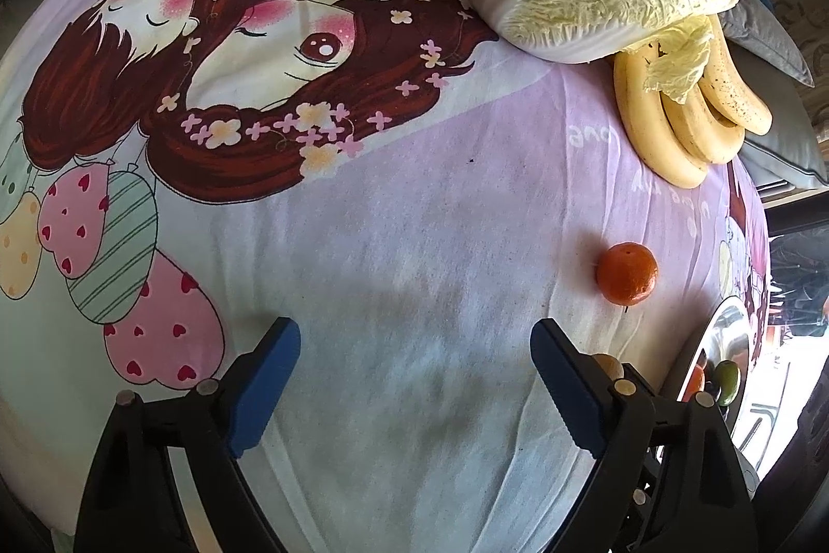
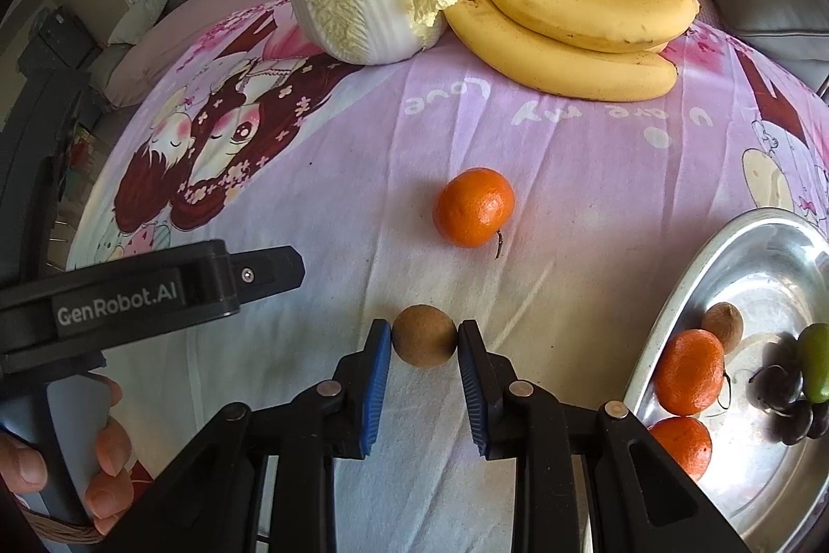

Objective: Organize fruits
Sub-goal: 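Grasp the mandarin orange with the left tool while the right tool holds the kiwi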

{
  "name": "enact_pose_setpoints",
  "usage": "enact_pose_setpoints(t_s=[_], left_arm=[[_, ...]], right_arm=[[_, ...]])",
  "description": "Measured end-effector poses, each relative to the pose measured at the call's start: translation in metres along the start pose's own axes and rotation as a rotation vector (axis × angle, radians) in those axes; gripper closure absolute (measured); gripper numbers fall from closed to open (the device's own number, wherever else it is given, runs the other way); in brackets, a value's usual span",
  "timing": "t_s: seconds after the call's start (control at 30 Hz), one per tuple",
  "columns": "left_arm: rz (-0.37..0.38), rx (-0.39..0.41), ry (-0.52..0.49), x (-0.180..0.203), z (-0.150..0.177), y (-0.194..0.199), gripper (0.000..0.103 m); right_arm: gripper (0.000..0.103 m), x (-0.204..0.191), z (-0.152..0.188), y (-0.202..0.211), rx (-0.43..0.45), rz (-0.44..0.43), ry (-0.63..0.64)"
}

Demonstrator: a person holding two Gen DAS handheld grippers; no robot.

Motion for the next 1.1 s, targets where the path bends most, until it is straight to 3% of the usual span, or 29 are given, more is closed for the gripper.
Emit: enact_pose_setpoints(t_s=[0.4, 0.43, 0.5, 1.1], left_arm=[[0.058, 0.015, -0.035, 0.026, -0.005, 0.007, 0.013], [0.065, 0.016, -0.037, 0.03, -0.005, 0.007, 0.014], [0.082, 0.01, -0.045, 0.038, -0.007, 0.006, 0.031], [0.191, 0.072, -0.234, 0.131, -0.023, -0.005, 0.042]], right_arm=[[0.075, 0.019, -0.01, 0.012, 0.037, 0.028, -0.042], [0.075, 0.02, -0.011, 0.013, 0.038, 0.027, -0.046], [0.075, 0.023, -0.012, 0.014, 0.041, 0.027, -0.054], [0.075, 0.068, -0.021, 0.04, 0.105, 0.045, -0.166]])
Point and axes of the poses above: each gripper's, at about its wrist camera, not at the fingertips, and y roughly against the way its jaws point, x to its right, z to its underside, the point moved 9 cm from there along -y, roughly the way its jaws point, and after that the axes turned 1 degree about y, right-handed, at the moved point
